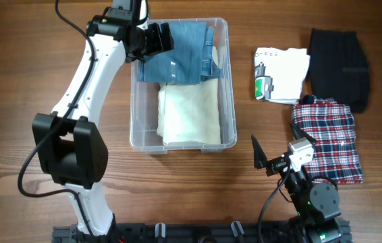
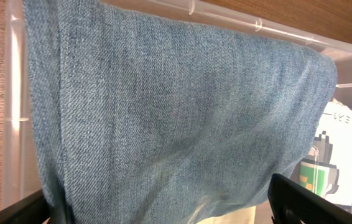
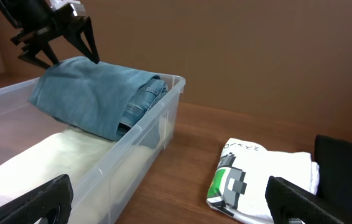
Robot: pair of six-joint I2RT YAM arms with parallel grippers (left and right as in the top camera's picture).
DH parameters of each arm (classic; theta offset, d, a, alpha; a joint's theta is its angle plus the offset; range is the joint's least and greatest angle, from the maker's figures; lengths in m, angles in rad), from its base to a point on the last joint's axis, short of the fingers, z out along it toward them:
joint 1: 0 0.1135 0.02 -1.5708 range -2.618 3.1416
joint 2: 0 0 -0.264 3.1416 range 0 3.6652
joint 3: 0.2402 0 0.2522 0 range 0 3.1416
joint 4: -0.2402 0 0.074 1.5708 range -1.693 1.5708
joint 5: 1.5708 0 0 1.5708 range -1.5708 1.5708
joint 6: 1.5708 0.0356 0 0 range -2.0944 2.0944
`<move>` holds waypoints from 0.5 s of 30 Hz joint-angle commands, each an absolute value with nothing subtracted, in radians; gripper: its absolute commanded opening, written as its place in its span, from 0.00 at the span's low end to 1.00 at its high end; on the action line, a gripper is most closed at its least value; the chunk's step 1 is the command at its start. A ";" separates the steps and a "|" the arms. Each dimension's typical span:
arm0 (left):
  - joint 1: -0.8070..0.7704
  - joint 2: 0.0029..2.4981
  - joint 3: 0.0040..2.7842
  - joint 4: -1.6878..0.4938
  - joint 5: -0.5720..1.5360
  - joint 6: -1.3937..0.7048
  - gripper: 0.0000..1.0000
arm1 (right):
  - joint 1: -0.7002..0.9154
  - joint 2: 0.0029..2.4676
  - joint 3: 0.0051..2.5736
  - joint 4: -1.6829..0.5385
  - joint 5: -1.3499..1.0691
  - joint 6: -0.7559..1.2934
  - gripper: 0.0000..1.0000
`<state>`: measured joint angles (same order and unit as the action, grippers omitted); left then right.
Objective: Pack container
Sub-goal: 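Lower the jeans into the bin and open the left gripper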
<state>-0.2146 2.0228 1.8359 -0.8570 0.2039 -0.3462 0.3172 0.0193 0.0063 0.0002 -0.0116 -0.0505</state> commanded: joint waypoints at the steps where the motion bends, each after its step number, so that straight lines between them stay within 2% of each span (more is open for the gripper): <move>1: -0.219 1.940 1.866 -0.857 0.152 -0.345 0.94 | 0.313 0.016 0.005 0.005 -0.025 -0.052 1.00; 10: -0.233 1.855 1.866 -0.853 0.136 -0.345 0.91 | 0.313 0.016 0.005 0.006 -0.025 -0.052 1.00; 11: -0.239 1.848 1.866 -0.849 0.136 -0.345 0.88 | 0.313 0.016 0.005 0.005 -0.025 -0.052 1.00; 12: -0.245 1.844 1.866 -0.844 0.136 -0.345 0.79 | 0.313 0.016 0.005 0.006 -0.025 -0.052 1.00; 13: -0.252 1.840 1.866 -0.836 0.136 -0.345 0.55 | 0.313 0.016 0.005 0.005 -0.025 -0.052 1.00; 14: -0.258 1.840 1.866 -0.828 0.136 -0.345 0.21 | 0.313 0.016 0.005 0.005 -0.024 -0.052 1.00; 15: -0.264 1.840 1.866 -0.818 0.136 -0.345 0.04 | 0.313 0.016 0.005 0.006 -0.024 -0.052 1.00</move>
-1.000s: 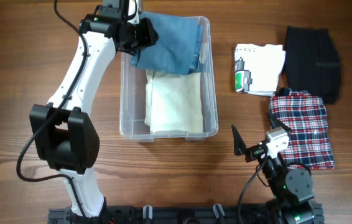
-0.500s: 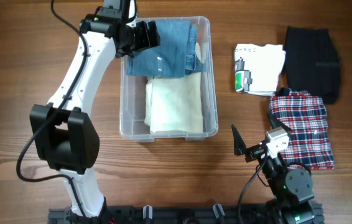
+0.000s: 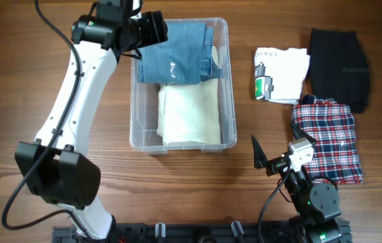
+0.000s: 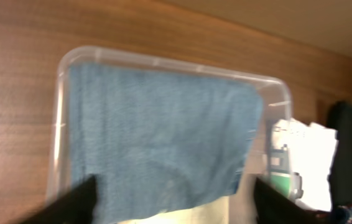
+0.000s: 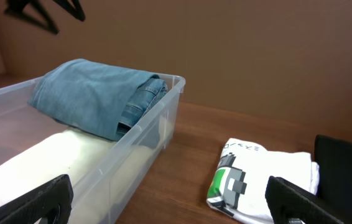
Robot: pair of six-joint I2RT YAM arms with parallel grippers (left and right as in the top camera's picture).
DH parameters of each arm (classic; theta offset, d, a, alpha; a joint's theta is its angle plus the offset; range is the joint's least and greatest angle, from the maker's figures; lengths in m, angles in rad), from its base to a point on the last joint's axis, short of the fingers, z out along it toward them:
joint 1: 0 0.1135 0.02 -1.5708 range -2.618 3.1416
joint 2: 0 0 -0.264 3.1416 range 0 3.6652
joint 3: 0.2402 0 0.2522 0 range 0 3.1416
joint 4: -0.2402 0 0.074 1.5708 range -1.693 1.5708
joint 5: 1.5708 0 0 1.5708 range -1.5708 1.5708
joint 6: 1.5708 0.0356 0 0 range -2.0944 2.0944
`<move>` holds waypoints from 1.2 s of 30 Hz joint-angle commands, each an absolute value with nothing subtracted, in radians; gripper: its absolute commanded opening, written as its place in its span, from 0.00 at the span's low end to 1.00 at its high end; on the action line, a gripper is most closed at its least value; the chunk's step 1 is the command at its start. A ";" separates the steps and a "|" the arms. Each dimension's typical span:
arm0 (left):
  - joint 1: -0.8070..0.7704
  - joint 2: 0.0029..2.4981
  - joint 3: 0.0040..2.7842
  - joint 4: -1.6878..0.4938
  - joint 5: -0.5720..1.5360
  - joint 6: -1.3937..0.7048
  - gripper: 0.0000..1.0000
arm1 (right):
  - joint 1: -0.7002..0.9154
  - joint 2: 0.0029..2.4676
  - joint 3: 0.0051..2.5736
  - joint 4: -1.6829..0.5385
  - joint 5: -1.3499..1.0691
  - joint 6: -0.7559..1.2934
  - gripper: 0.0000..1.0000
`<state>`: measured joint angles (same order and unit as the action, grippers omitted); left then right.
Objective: Pack container
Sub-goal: 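Lower the jeans into the bin and open the left gripper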
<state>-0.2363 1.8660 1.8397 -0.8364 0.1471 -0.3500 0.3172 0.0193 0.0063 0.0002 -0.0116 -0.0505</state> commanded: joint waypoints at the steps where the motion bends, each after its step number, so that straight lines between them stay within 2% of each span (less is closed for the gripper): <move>1: -0.272 1.840 1.866 -0.806 0.135 -0.345 0.04 | 0.313 0.016 0.005 0.005 -0.025 -0.052 1.00; 13: -0.376 1.914 1.866 -0.766 -0.173 -0.350 0.04 | 0.313 0.016 0.005 0.006 -0.025 -0.052 1.00; 20: -0.356 2.021 1.866 -0.762 -0.184 -0.459 0.04 | 0.313 0.016 0.005 0.006 -0.025 -0.052 1.00; 36: -0.356 2.299 1.866 -0.687 -0.184 -0.460 0.04 | 0.313 0.016 0.005 0.006 -0.025 -0.052 1.00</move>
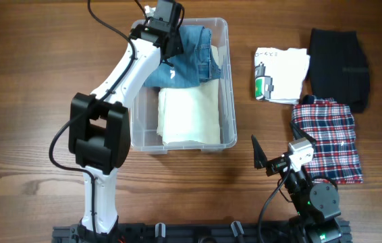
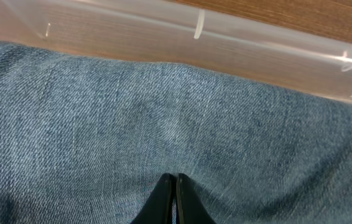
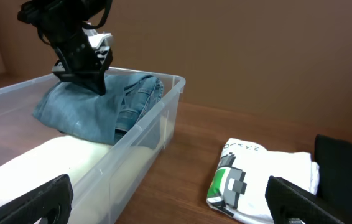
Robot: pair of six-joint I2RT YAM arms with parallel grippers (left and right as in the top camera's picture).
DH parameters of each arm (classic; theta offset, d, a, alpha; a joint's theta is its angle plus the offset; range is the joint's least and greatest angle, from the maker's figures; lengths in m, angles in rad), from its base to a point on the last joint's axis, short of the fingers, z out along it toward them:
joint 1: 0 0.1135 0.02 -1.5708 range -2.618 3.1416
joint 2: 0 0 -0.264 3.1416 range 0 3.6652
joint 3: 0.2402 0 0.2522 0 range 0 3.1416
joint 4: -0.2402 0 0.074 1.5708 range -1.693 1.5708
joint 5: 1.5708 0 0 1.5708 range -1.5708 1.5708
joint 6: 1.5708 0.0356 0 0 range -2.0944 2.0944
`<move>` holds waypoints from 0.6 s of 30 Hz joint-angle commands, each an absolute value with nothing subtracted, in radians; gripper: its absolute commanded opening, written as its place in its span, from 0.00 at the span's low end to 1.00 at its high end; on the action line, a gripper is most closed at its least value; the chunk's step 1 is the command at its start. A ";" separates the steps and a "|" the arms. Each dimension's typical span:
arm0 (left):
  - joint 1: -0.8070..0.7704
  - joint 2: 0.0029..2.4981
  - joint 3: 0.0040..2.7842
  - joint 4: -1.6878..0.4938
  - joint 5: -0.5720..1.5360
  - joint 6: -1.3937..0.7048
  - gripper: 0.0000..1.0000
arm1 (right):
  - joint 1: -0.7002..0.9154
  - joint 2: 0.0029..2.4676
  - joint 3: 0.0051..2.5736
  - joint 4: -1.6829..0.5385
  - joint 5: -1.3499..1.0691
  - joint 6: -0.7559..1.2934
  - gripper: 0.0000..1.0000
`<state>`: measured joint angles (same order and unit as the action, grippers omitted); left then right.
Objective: Pack container
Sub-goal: 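Lower the jeans into the bin and open the left gripper, then press and smooth the jeans flat inside the bin with the left gripper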
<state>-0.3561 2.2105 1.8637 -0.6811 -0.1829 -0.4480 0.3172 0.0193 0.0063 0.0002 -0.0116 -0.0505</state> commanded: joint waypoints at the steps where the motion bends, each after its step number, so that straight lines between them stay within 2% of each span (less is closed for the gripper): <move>1: -0.356 2.304 1.866 -0.688 -0.184 -0.457 0.04 | 0.313 0.016 0.005 0.006 -0.025 -0.052 1.00; 18: -0.432 2.078 1.866 -0.638 -0.184 -0.453 0.04 | 0.313 0.016 0.005 0.006 -0.025 -0.052 1.00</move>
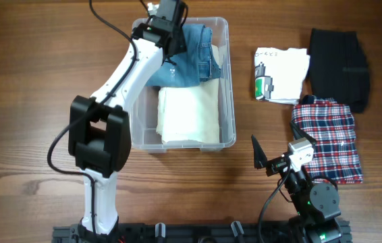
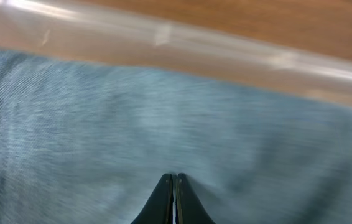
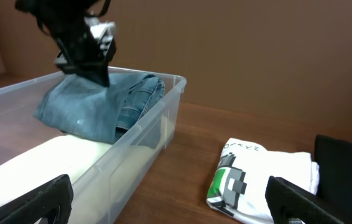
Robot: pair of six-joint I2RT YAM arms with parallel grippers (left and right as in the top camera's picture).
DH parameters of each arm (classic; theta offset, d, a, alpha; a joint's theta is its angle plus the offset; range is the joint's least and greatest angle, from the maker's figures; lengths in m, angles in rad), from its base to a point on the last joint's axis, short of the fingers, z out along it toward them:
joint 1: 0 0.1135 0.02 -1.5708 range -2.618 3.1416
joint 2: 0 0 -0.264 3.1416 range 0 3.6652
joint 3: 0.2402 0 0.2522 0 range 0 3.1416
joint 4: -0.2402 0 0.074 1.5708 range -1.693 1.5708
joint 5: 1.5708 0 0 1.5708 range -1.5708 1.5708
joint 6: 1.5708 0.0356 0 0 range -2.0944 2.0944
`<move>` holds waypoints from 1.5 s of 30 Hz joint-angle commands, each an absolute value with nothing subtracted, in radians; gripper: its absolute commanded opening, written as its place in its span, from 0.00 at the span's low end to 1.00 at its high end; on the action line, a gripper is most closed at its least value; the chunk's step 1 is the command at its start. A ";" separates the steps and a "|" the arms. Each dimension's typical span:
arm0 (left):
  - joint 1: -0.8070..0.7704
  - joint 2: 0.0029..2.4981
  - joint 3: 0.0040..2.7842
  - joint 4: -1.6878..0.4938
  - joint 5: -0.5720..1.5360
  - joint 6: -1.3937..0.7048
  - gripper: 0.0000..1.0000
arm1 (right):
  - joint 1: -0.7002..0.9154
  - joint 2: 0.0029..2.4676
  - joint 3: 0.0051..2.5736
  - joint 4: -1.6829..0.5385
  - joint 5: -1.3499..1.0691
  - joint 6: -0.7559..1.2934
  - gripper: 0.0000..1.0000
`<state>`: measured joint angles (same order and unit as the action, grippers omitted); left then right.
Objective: Pack container
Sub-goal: 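Press and smooth the jeans flat inside the bin with the left gripper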
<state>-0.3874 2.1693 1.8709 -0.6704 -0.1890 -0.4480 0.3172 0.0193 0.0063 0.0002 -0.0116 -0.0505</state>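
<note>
A clear plastic container (image 1: 231,81) holds folded blue jeans (image 1: 194,57) at its far end and a cream cloth (image 1: 189,115) in the near part. My left gripper (image 1: 170,30) is shut, its tips (image 2: 175,177) pressed together down on the denim (image 2: 101,124) close to the far wall (image 2: 163,37). This wrist view is blurred. From the right wrist, the left gripper (image 3: 86,62) stands on top of the jeans (image 3: 95,106). My right gripper (image 1: 272,162) rests open near the table's front, holding nothing.
To the right of the container lie a folded white T-shirt with a pixel print (image 1: 280,74), a black garment (image 1: 339,61) and a red plaid shirt (image 1: 329,138). The T-shirt (image 3: 263,177) lies in front of the right gripper.
The left gripper, still shut on top of the jeans, has shifted slightly toward the container's far right. The denim's left edge has drawn in a little. The right arm has not moved.
The left gripper was open at the jeans by the container's far left corner. Then it hung high above the container, still open. Later it was shut with its tips down on the jeans, and it remains pressed there now, slightly shifted.
</note>
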 commanded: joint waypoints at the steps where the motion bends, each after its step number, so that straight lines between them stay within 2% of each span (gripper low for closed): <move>1: -0.440 2.076 1.866 -0.626 -0.184 -0.453 0.04 | 0.313 0.016 0.005 0.006 -0.025 -0.052 1.00; 15: -0.464 2.174 1.866 -0.497 -0.186 -0.484 0.04 | 0.313 0.016 0.005 0.005 -0.025 -0.052 1.00; 24: -0.469 2.329 1.866 -0.429 -0.185 -0.484 0.04 | 0.313 0.016 0.005 0.006 -0.025 -0.052 1.00; 29: -0.469 2.400 1.866 -0.430 -0.185 -0.479 0.07 | 0.313 0.016 0.005 0.005 -0.025 -0.052 1.00; 45: -0.465 2.271 1.866 -0.439 -0.204 -0.455 0.04 | 0.313 0.016 0.005 0.006 -0.024 -0.052 1.00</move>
<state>-0.4713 2.2692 1.9003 -0.4107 -0.1867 -0.4656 0.3172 0.0193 0.0063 0.0002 -0.0116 -0.0505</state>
